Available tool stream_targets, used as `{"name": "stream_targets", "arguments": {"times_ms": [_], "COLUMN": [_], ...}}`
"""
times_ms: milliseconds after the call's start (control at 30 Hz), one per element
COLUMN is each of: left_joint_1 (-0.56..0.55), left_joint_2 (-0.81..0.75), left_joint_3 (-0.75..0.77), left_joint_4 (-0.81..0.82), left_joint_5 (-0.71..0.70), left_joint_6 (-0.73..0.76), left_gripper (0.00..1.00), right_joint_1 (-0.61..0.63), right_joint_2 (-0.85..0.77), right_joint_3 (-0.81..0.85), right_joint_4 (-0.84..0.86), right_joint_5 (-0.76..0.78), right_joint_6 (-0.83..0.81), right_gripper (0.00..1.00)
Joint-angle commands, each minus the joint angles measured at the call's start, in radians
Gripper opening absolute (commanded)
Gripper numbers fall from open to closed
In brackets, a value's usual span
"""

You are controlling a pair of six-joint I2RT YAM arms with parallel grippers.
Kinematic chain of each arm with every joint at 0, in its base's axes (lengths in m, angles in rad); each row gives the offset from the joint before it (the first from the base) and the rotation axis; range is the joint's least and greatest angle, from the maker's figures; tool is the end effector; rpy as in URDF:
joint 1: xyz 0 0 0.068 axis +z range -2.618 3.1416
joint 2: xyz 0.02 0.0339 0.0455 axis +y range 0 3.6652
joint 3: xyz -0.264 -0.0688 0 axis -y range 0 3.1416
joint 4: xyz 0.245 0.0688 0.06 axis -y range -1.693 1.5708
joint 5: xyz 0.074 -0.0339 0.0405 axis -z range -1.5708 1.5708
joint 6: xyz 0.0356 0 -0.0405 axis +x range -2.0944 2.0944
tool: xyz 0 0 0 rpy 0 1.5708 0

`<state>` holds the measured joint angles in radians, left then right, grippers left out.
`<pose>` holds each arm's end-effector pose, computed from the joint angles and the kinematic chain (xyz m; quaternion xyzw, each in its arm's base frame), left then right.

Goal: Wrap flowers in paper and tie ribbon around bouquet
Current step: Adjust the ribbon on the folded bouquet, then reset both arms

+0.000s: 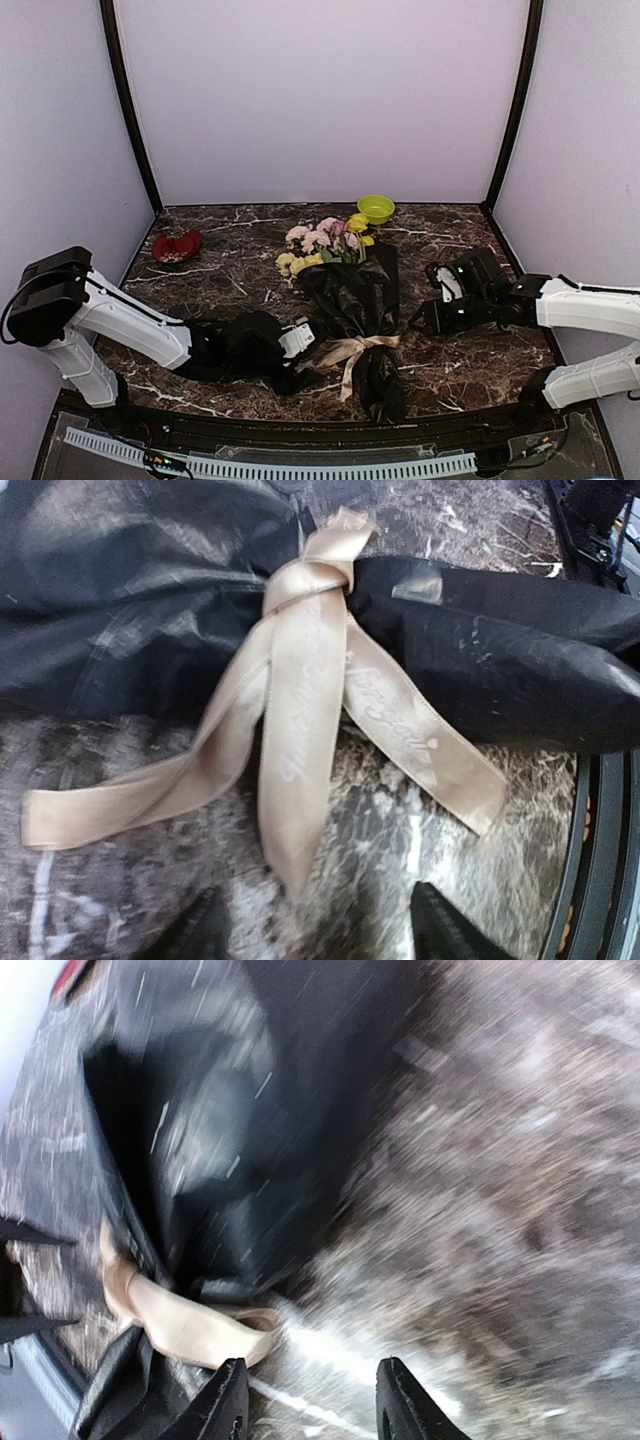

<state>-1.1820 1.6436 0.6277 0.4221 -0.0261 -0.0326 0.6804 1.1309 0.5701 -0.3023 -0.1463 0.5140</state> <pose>0.1184 -0.2866 0.1389 0.4748 0.7444 -0.2583 0.3919 0.1662 0.1412 0.1899 -0.1030 0.9302 0.2510 0.2472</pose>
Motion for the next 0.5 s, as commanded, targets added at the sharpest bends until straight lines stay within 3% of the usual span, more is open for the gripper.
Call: {"name": "stream_targets", "arguments": {"times_ms": [0,100,300,467], "left_joint_1": [0.017,0.112,0.346,0.555], "left_joint_2": [-0.160,-0.254,-0.453,-0.678], "left_joint_3": [-0.074,-0.100,-0.142,-0.210], "left_joint_4": [0.028,-0.023,-0.281,-0.436], "left_joint_5": [-0.063,-0.098,-0.360,-0.449], "left_joint_6": [-0.054,-0.156,-0.378,-0.421], "left_gripper": [0.71,0.78,0.84,0.88], "right_joint_1": [-0.118,-0.226,-0.505,-0.709], "right_joint_2": [-0.083,-0.117,-0.165,-0.224], "right_joint_3": [-0.010,-0.014,-0.028,-0.096], "right_joint_4": [0.015,0.028,0.087,0.200], "right_joint_5": [0.068,0.094,0.092,0.048], "right_joint_6": [-0.046,-0.086,-0.126,-0.112], "right_gripper": [0.46,0.49,0.57,0.73]}}
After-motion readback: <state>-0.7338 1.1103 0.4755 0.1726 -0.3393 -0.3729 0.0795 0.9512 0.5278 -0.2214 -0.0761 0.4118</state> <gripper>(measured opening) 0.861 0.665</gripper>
